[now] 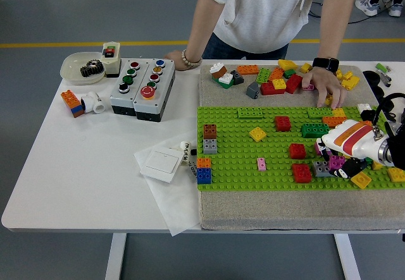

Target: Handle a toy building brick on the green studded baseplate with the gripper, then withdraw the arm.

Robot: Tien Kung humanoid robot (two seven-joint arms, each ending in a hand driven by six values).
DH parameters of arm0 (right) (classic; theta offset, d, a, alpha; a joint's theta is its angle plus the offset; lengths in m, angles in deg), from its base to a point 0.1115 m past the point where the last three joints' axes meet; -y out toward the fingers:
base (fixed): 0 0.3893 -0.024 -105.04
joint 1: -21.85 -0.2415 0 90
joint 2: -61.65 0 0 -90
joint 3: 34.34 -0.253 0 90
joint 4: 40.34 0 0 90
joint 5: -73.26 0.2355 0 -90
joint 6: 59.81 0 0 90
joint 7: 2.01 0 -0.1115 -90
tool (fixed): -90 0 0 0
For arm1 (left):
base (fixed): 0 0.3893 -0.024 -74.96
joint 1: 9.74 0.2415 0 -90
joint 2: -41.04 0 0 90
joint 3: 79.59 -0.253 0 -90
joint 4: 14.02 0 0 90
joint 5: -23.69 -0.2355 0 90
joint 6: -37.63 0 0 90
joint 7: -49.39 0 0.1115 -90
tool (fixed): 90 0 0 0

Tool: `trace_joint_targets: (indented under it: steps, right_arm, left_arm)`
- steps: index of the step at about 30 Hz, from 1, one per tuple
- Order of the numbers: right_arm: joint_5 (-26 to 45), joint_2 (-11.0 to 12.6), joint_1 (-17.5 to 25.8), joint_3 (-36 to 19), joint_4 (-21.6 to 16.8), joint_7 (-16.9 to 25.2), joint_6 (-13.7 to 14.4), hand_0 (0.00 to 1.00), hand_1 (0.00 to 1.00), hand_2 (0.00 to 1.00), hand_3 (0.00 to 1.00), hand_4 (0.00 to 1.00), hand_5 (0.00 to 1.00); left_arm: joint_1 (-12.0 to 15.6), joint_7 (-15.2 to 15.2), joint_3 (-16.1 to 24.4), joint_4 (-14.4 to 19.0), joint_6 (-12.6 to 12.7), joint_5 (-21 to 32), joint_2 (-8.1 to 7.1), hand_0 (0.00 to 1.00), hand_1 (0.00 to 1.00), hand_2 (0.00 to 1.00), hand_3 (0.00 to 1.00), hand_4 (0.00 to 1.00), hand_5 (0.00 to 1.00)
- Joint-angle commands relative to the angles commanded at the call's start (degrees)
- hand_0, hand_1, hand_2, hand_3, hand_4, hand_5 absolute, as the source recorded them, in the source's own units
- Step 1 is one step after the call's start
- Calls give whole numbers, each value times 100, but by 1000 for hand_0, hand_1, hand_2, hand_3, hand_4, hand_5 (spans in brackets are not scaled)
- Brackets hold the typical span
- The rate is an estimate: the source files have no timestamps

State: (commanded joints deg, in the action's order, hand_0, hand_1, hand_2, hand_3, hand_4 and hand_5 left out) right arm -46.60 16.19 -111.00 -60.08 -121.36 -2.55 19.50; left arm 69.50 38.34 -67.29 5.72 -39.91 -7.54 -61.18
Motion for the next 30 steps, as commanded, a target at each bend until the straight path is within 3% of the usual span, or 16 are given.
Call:
trace_joint_targets:
  steps: [23, 24, 29, 30]
  right_arm:
    - [18, 30, 42, -104, -12, 95, -204, 218, 379, 460, 499, 687, 2]
    - [9, 30, 44, -114, -18, 105, -206, 200, 378, 464, 533, 731, 2]
    - [-16, 38, 43, -143, -49, 128, -235, 200, 378, 464, 533, 731, 2]
    - [-25, 41, 45, -155, -54, 138, -245, 195, 379, 473, 571, 766, 2]
  left_arm:
    - [-10, 19, -31, -2, 6, 53, -4, 745, 753, 786, 602, 625, 649]
    - [-11, 18, -30, -3, 5, 48, -4, 745, 752, 786, 602, 625, 649]
    - [-13, 21, -35, -3, 5, 55, -6, 745, 752, 786, 602, 625, 649]
    - [-14, 22, -36, -4, 5, 57, -6, 743, 752, 785, 602, 625, 647]
